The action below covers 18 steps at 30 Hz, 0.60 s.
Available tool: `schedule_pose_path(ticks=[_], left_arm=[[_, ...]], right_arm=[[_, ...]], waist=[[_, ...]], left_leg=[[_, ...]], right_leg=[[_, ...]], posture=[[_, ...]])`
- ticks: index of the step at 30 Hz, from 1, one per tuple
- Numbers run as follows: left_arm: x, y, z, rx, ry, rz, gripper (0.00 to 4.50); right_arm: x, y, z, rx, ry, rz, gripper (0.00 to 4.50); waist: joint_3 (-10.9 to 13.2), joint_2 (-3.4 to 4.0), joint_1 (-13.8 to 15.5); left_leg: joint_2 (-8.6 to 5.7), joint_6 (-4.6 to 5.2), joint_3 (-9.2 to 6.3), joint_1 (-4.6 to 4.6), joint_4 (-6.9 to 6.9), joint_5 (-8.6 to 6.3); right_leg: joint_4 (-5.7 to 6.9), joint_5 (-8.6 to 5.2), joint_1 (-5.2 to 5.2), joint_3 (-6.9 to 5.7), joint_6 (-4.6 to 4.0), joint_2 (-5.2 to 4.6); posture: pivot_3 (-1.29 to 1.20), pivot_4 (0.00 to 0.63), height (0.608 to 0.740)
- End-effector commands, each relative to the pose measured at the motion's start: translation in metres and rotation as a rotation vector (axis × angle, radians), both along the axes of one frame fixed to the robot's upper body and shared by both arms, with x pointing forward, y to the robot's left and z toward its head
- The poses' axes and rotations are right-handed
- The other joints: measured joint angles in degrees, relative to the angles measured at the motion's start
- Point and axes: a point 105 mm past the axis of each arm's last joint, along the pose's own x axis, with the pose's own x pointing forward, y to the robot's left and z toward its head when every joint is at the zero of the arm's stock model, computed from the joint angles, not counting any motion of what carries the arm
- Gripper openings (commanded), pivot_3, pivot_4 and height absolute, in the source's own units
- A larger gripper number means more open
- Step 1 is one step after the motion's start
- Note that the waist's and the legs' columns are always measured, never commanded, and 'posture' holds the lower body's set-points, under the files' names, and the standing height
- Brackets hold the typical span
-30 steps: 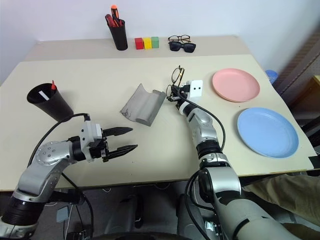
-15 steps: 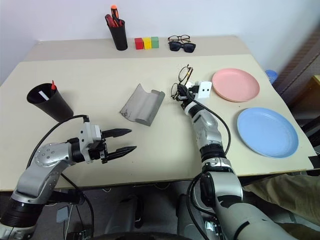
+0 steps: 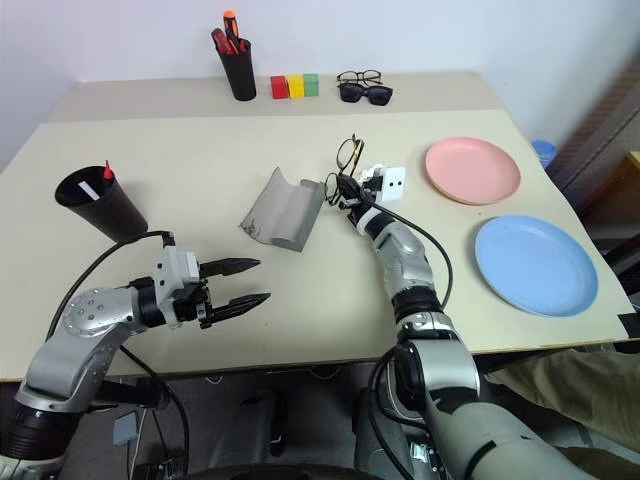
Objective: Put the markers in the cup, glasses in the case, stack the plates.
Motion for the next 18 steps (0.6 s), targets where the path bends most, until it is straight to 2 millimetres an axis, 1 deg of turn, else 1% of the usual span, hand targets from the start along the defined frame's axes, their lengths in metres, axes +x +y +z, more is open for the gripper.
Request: schedule_pose_path(ticks=[1,4,6,7,10,12,14,18], left_arm=[[-0.004,0.001,0.008,-0.014,-0.024,-0.006,2.88],[-0.004,-0.001,0.005,-0.021,-0.014,-0.013,2.88],[-0.004,-0.003,0.004,-0.028,-0.007,-0.025,2.88],[-0.003,-0.004,0.004,-0.03,-0.004,-0.03,2.88],[-0.003,-0.008,0.001,-0.035,0.009,-0.063,2.88],[-0.002,-0.009,0.0,-0.032,0.014,-0.083,2.88],[-0.002,-0.009,-0.001,-0.028,0.017,-0.096,2.88],[0.0,-0.007,-0.002,-0.011,0.016,-0.116,2.88]], right_arm=[[-0.022,-0.031,0.041,-0.014,-0.06,0.08,0.04],[-0.047,-0.056,0.053,-0.059,-0.016,0.145,0.04],[-0.063,-0.071,0.055,-0.108,0.039,0.196,0.04],[-0.069,-0.076,0.054,-0.132,0.06,0.216,0.04],[-0.093,-0.103,0.043,-0.282,0.187,0.321,0.04],[-0.101,-0.116,0.037,-0.343,0.26,0.369,0.04],[-0.104,-0.123,0.033,-0.381,0.309,0.406,0.04],[-0.108,-0.126,0.018,-0.471,0.401,0.51,0.04]], waist=[[0.0,0.07,0.2],[0.0,0.09,-0.1],[0.0,0.1,-0.2],[0.0,0.11,-0.3],[0.0,0.12,-0.1],[0.0,0.13,-0.1],[0.0,0.12,-0.3],[0.0,0.12,-0.4]], left_leg=[[-0.01,-0.01,0.0,-0.02,0.03,0.0],[-0.01,-0.02,0.0,-0.01,0.05,0.0],[0.0,-0.02,0.01,0.03,0.01,0.0],[0.0,-0.02,0.01,0.07,-0.01,0.0],[0.01,-0.01,0.01,0.09,-0.01,0.0],[0.0,-0.01,0.02,0.07,0.03,0.0],[0.0,-0.01,0.02,0.07,0.09,0.0],[0.0,-0.01,0.02,0.09,0.11,-0.01]], right_leg=[[-0.02,0.0,0.01,0.0,0.0,-0.03],[-0.02,0.0,0.0,0.0,-0.02,-0.04],[0.0,-0.01,-0.01,0.0,-0.03,-0.04],[0.0,-0.04,-0.01,0.0,-0.08,-0.02],[-0.01,-0.06,0.0,0.0,-0.11,-0.02],[-0.03,-0.06,0.01,0.0,-0.11,-0.02],[-0.03,-0.06,0.02,0.01,-0.11,-0.02],[-0.01,-0.06,0.01,0.01,-0.12,-0.02]], posture=[[0.0,0.15,0.74],[0.0,0.15,0.74],[0.0,0.15,0.74],[0.0,0.15,0.74],[0.0,0.15,0.74],[0.0,0.15,0.74],[0.0,0.15,0.74],[0.0,0.15,0.74]])
